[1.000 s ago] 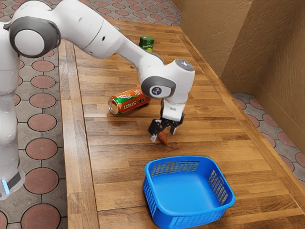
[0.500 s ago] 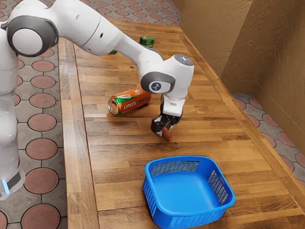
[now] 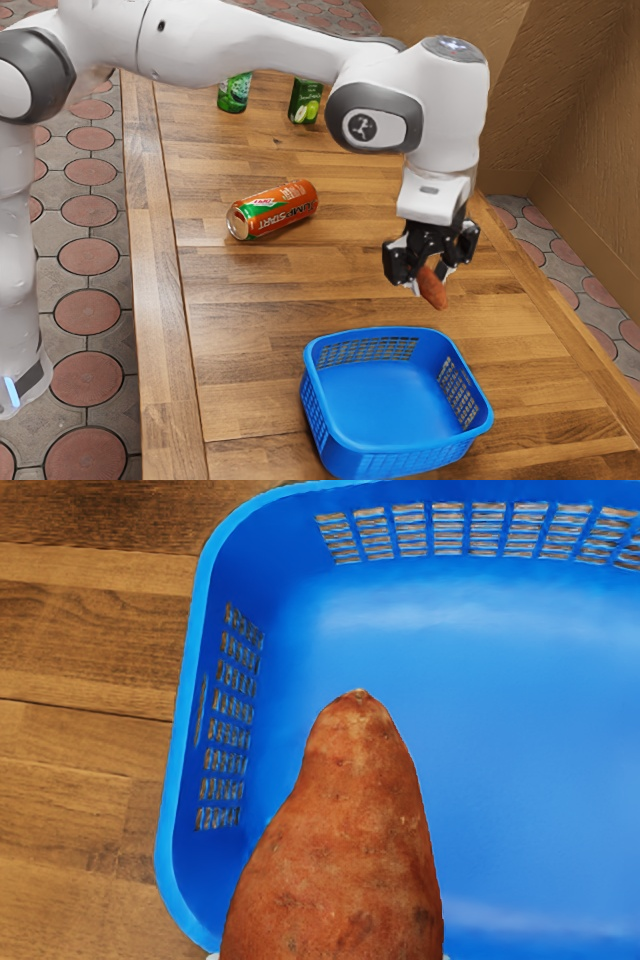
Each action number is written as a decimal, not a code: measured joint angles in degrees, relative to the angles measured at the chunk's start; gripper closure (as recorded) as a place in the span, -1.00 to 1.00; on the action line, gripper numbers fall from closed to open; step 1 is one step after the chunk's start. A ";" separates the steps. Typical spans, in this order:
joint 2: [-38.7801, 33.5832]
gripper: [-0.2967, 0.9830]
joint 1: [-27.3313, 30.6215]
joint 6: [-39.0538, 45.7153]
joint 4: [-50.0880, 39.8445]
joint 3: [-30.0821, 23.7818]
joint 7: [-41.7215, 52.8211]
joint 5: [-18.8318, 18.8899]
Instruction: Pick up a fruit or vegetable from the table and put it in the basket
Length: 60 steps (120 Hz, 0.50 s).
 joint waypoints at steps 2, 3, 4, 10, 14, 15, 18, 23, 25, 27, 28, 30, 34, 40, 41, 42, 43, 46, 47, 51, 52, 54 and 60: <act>0.03 0.26 -0.21 -0.29 0.05 -0.82 -0.40 -0.01; 0.04 0.26 -0.32 -0.43 0.06 -1.18 -0.59 -0.02; 0.06 0.26 -0.42 -0.56 0.08 -1.53 -0.79 -0.02; 0.28 0.26 -0.55 -1.18 0.12 -3.68 -2.04 0.00; 0.66 0.27 -0.50 -1.48 0.05 -4.93 -2.90 0.03; 0.82 0.27 -0.48 -1.55 0.02 -5.22 -3.11 0.05; 1.24 0.27 -0.38 -1.72 -0.12 -6.02 -3.75 0.11; 2.10 0.27 -0.34 -1.94 -0.34 -6.88 -4.79 0.21; 2.51 0.27 -0.31 -2.02 -0.41 -7.09 -5.19 0.25; 2.85 0.27 -0.21 -2.06 -0.48 -7.29 -5.58 0.29; 3.01 0.27 -0.14 -2.05 -0.53 -7.39 -5.77 0.31; 3.33 0.26 -0.05 -2.01 -0.69 -7.55 -6.14 0.37; 3.84 0.26 0.08 -1.92 -0.95 -7.76 -6.85 0.47; 4.37 0.27 0.15 -1.81 -1.18 -7.90 -7.86 0.59; 4.42 0.27 0.16 -1.79 -1.20 -7.92 -8.02 0.61; 4.47 0.27 0.17 -1.78 -1.22 -7.94 -8.18 0.63; 4.50 0.27 0.17 -1.76 -1.23 -7.96 -8.34 0.65; 4.62 0.22 0.39 -1.72 -1.27 -8.45 -8.79 1.03; 4.65 0.18 0.43 -1.71 -1.27 -8.72 -8.94 1.23; 4.79 0.03 0.26 -1.69 -1.27 -9.66 -9.53 2.03; 4.81 0.00 0.18 -1.69 -1.27 -9.82 -9.68 2.19; 4.85 -0.06 0.03 -1.68 -1.26 -10.08 -9.95 2.47; 4.91 -0.20 -0.14 -1.66 -1.24 -10.52 -10.75 3.08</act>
